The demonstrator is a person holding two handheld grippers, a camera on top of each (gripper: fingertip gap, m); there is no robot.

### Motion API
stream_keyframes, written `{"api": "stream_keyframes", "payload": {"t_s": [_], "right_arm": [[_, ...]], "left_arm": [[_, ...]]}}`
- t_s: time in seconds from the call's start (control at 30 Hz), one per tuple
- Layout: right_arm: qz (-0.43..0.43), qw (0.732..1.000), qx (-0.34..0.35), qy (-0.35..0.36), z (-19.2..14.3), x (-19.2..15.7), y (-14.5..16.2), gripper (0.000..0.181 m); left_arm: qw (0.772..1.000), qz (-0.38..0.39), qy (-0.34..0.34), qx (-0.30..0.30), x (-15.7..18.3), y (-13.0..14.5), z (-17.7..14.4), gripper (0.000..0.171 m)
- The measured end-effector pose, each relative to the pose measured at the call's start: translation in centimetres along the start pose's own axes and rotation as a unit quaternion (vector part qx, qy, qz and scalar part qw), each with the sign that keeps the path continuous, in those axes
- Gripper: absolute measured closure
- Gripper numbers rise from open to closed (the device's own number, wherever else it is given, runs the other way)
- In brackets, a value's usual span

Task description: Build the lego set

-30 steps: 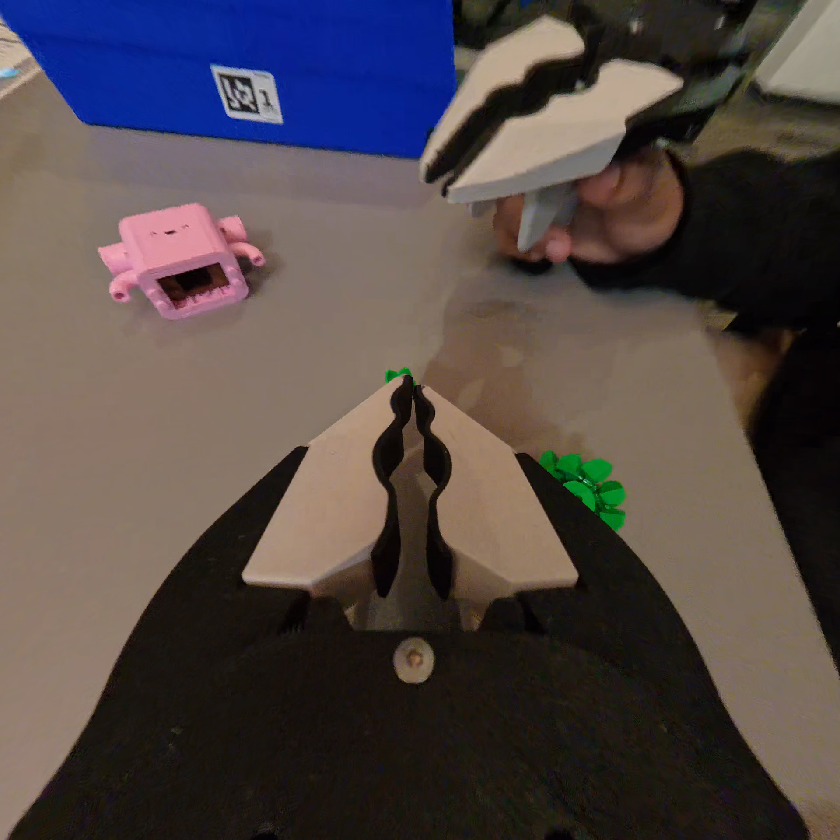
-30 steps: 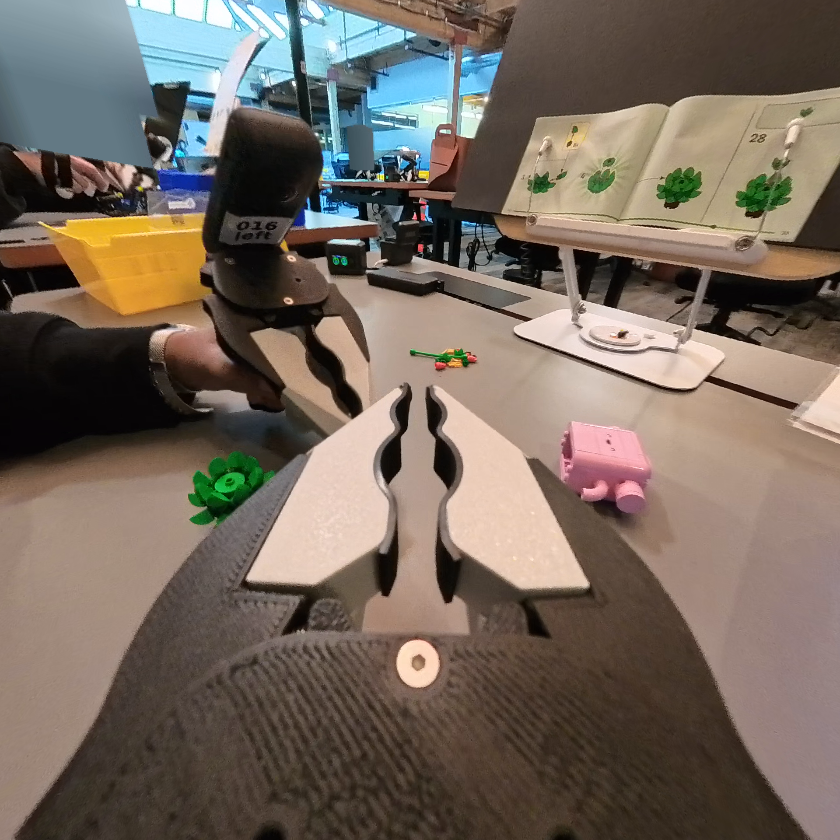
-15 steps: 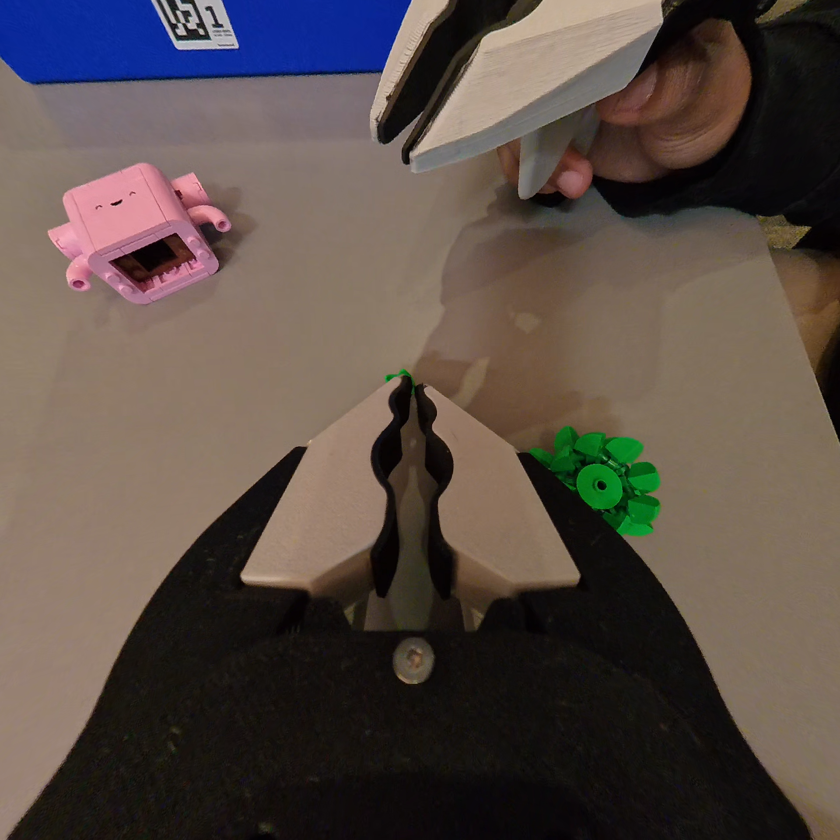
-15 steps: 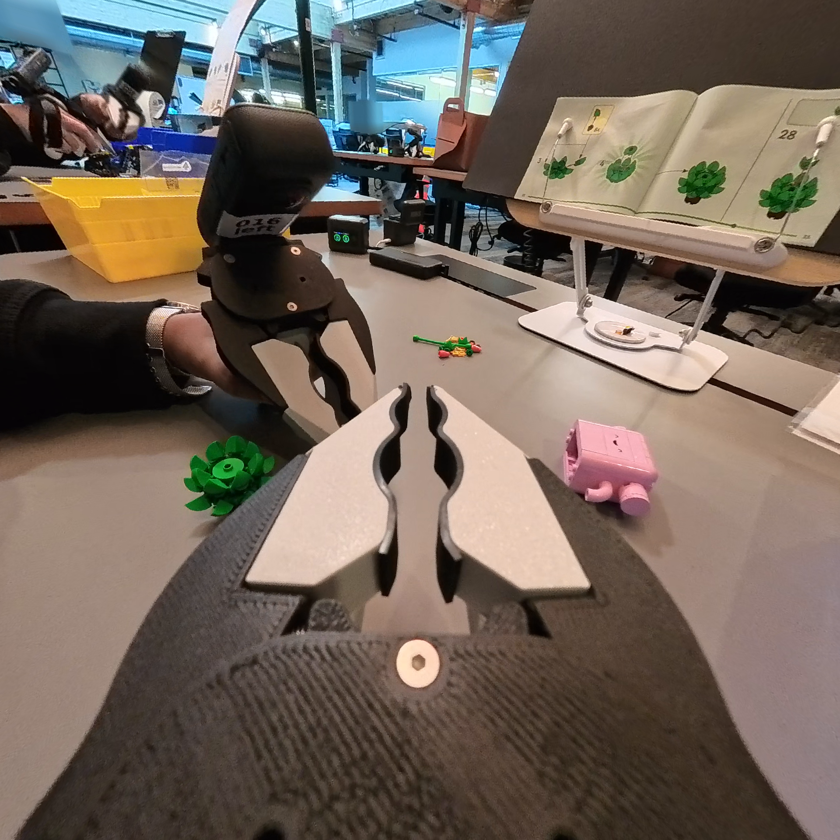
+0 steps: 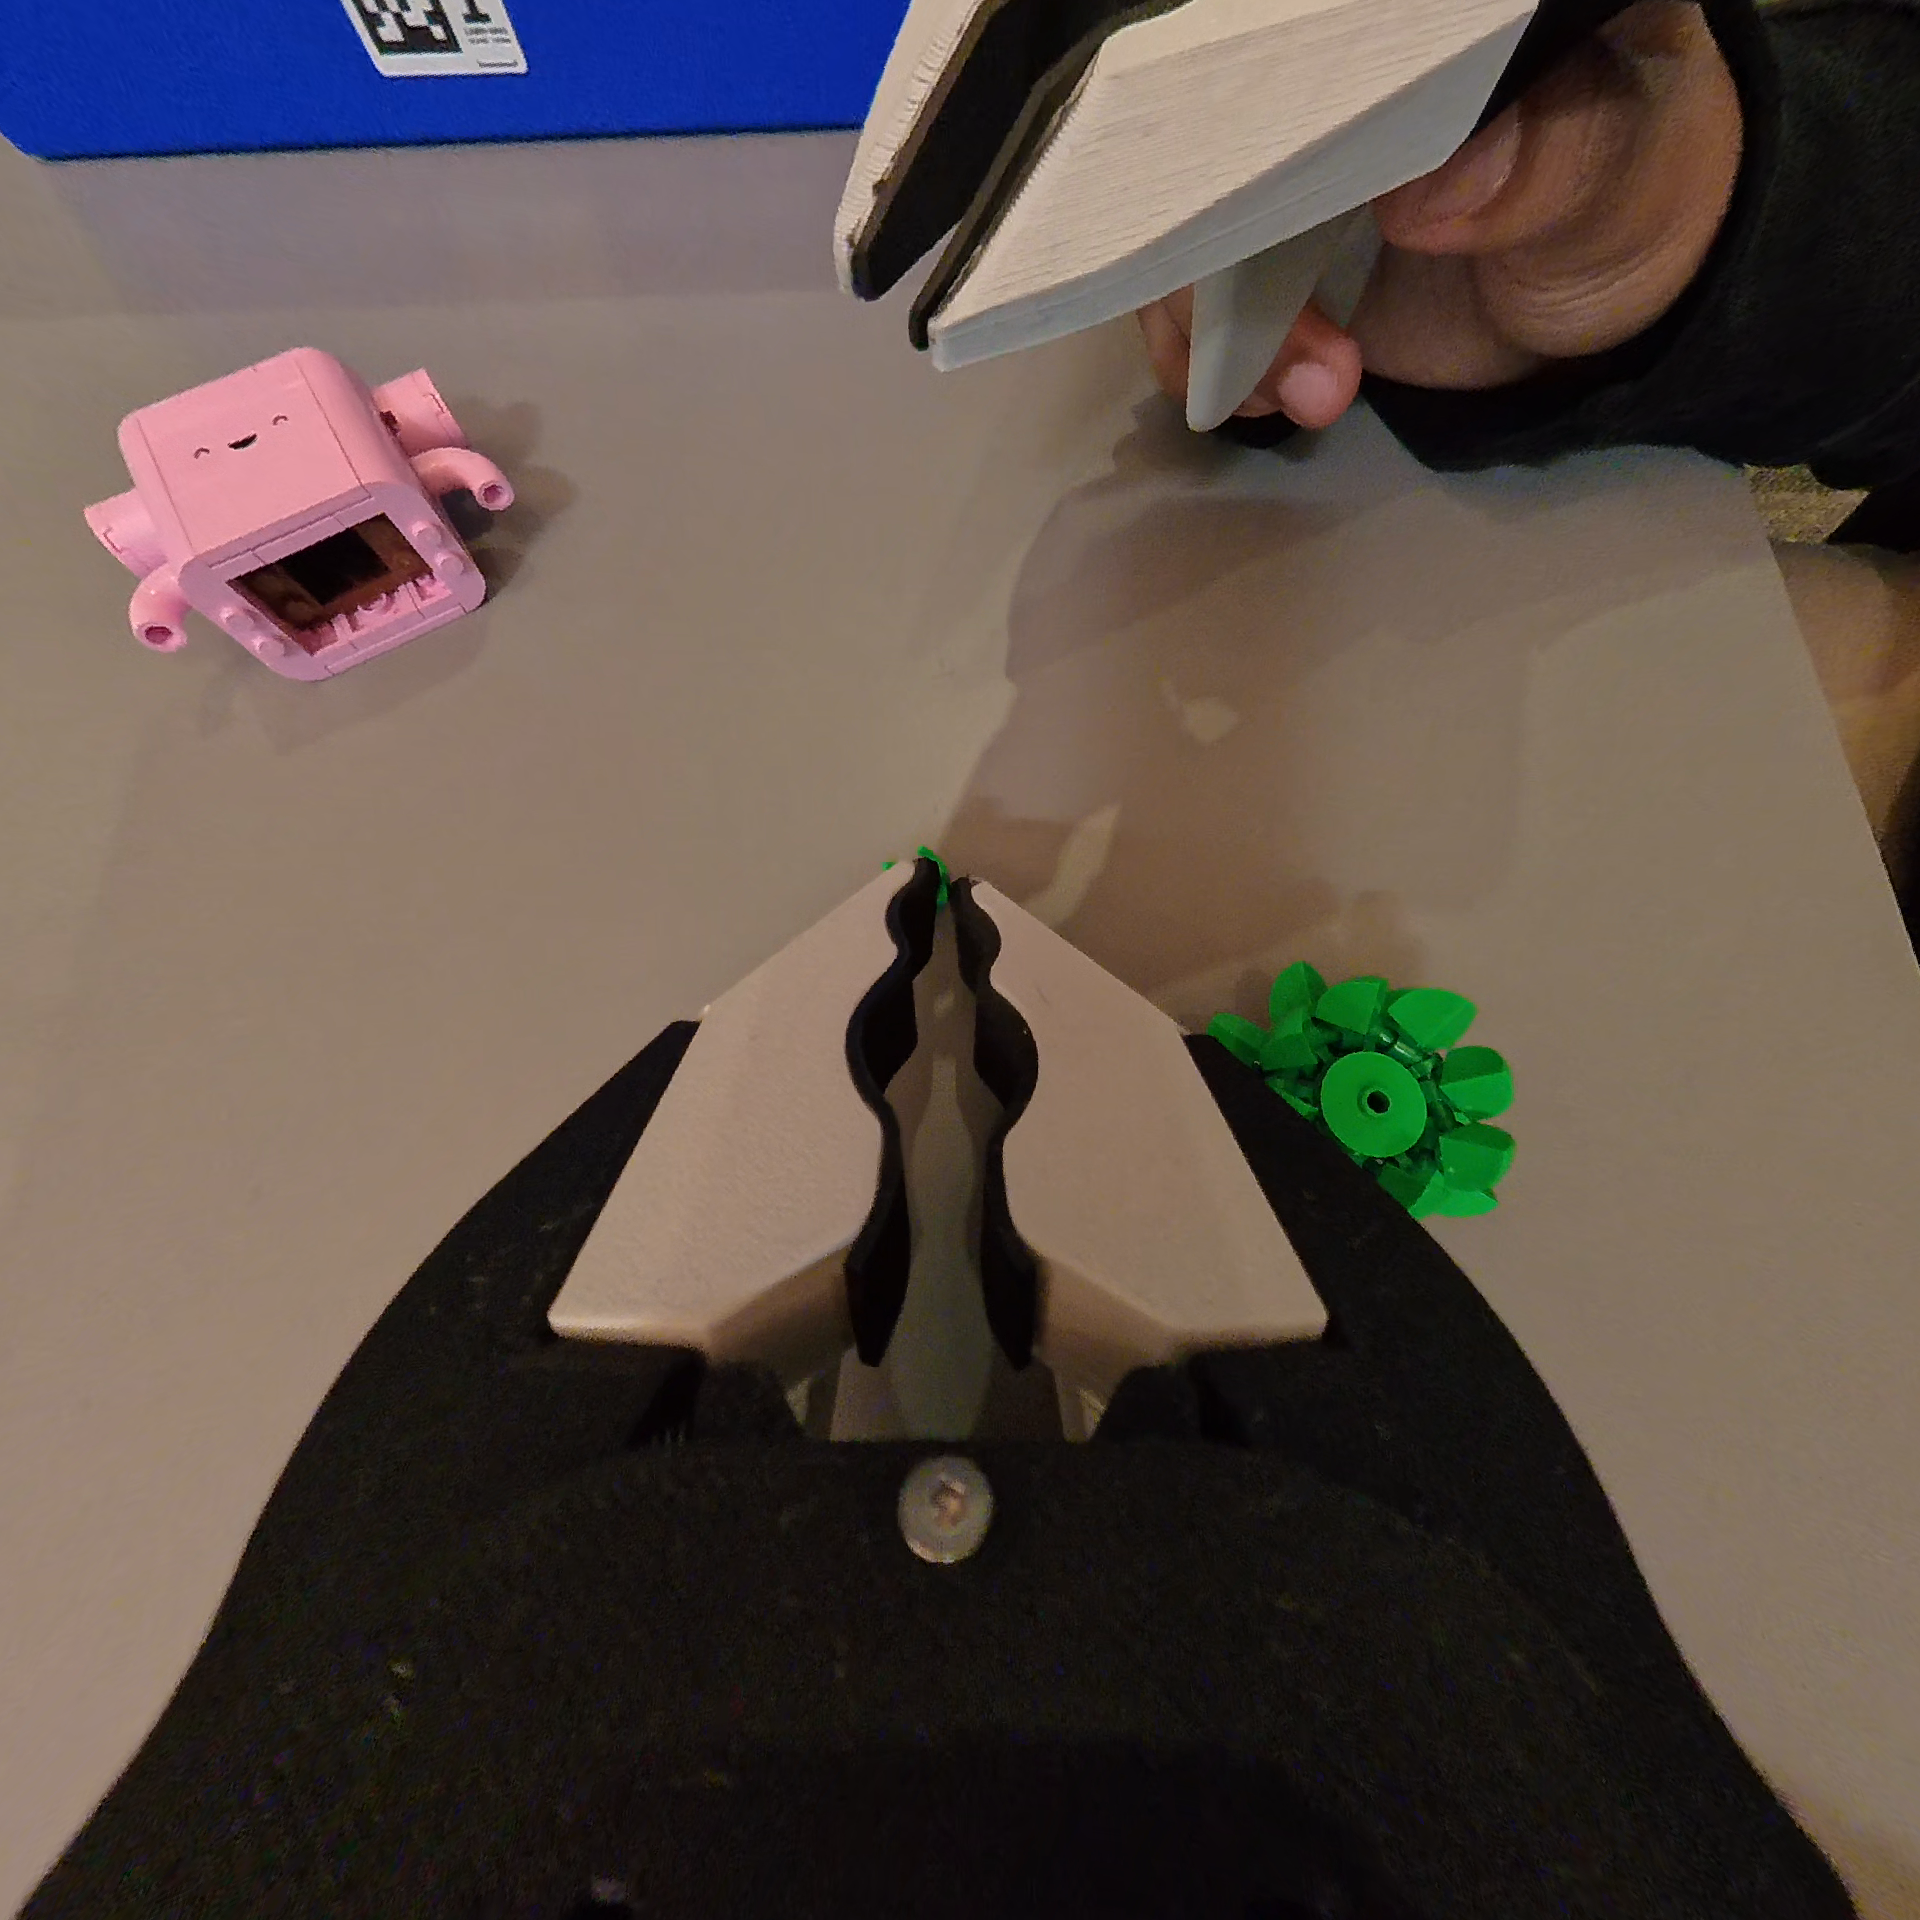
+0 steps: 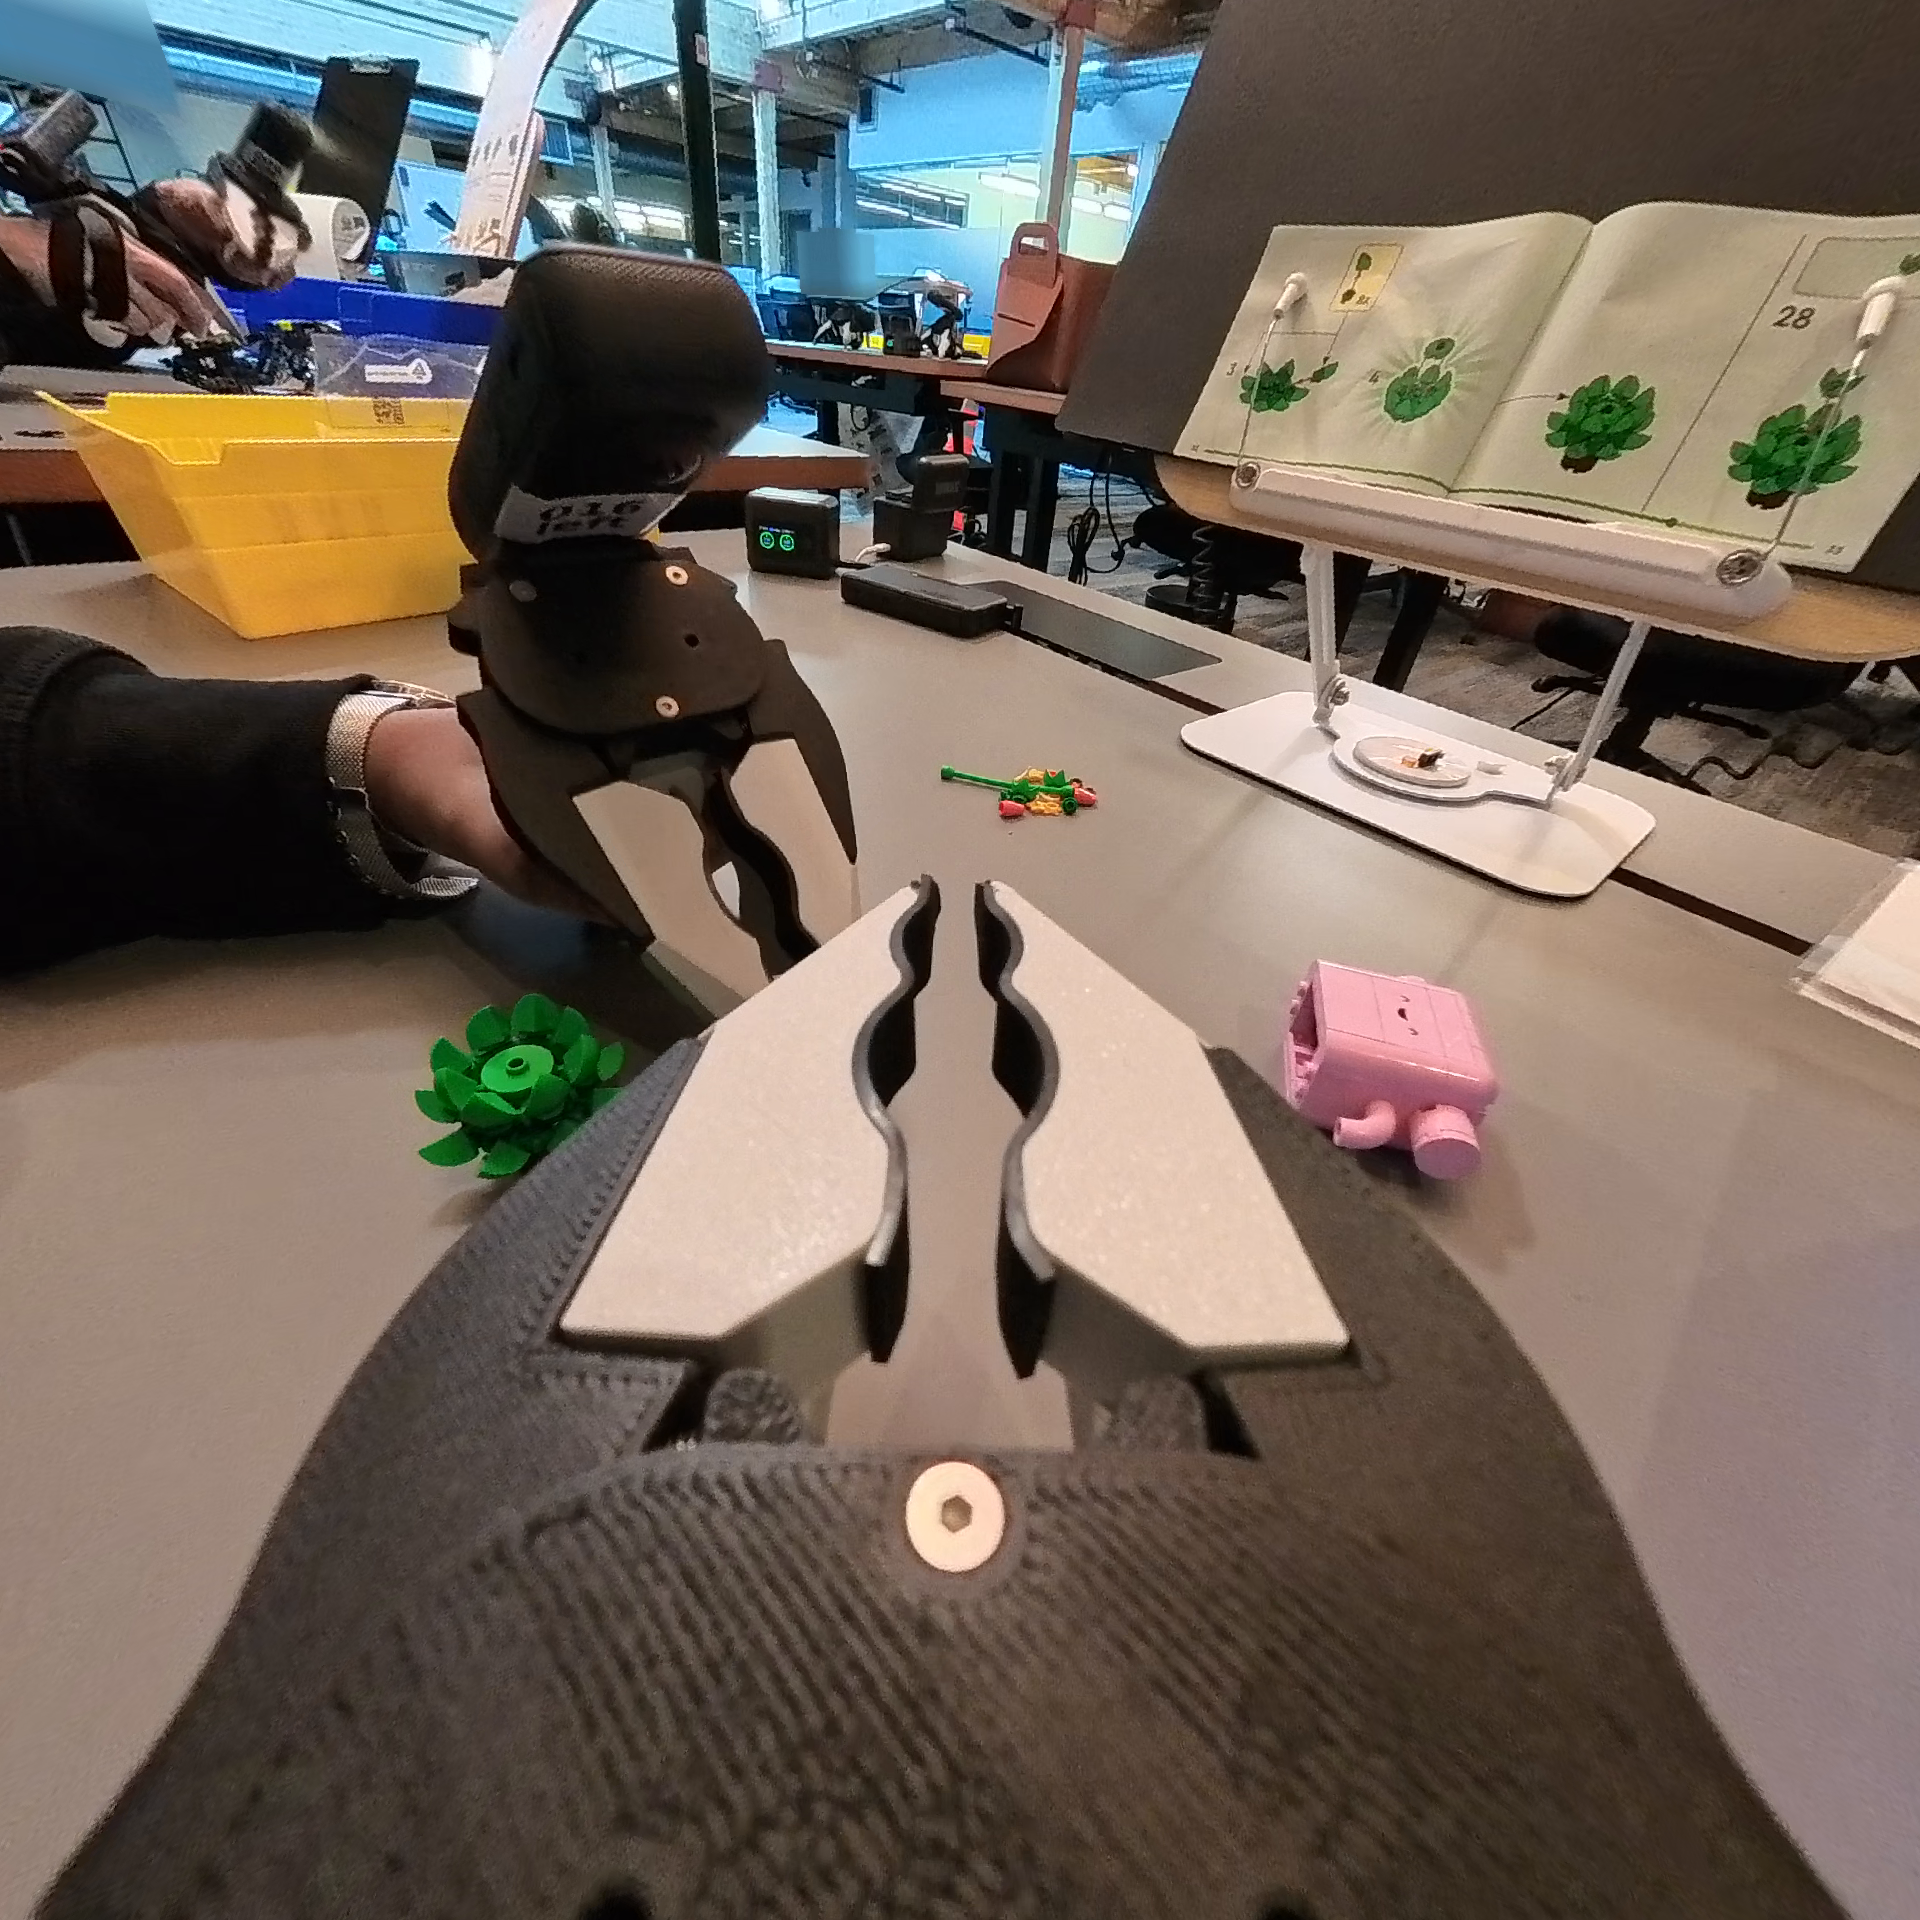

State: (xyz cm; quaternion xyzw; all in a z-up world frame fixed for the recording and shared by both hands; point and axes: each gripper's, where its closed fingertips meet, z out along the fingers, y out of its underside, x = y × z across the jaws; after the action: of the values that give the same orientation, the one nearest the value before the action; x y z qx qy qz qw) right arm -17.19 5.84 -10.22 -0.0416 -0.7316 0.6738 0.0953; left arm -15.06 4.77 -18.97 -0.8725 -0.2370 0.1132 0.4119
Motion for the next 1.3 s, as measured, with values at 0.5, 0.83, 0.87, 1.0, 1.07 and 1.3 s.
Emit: {"api": "stream_keyframes", "payload": {"t_s": [0.5,0.83,0.87,1.0,1.07,1.3], "right_arm": [[-0.003,1.000,-0.002,0.000,0.0,-0.1,0.0,0.175],[-0.003,1.000,-0.004,0.001,0.1,0.0,0.1,0.172],[-0.003,1.000,-0.004,0.002,0.1,0.0,0.1,0.172],[0.009,0.998,-0.040,0.046,0.2,1.2,1.1,0.170],[0.014,0.993,-0.096,0.063,0.5,1.4,2.6,0.166],[0.029,0.970,-0.241,0.002,1.9,-2.0,7.0,0.152]], "left_arm": [[1.000,0.004,0.003,-0.014,0.2,0.3,0.3,0.169],[1.000,-0.002,0.020,0.006,0.5,-0.1,-0.1,0.161],[1.000,-0.005,0.023,0.011,0.4,-0.2,-0.2,0.160],[0.998,-0.035,0.016,0.042,-0.4,-0.8,-0.9,0.162],[0.997,-0.055,0.008,0.060,-1.0,-1.2,-1.3,0.164],[0.985,-0.123,0.008,0.119,-2.7,-2.0,-2.7,0.165]]}}
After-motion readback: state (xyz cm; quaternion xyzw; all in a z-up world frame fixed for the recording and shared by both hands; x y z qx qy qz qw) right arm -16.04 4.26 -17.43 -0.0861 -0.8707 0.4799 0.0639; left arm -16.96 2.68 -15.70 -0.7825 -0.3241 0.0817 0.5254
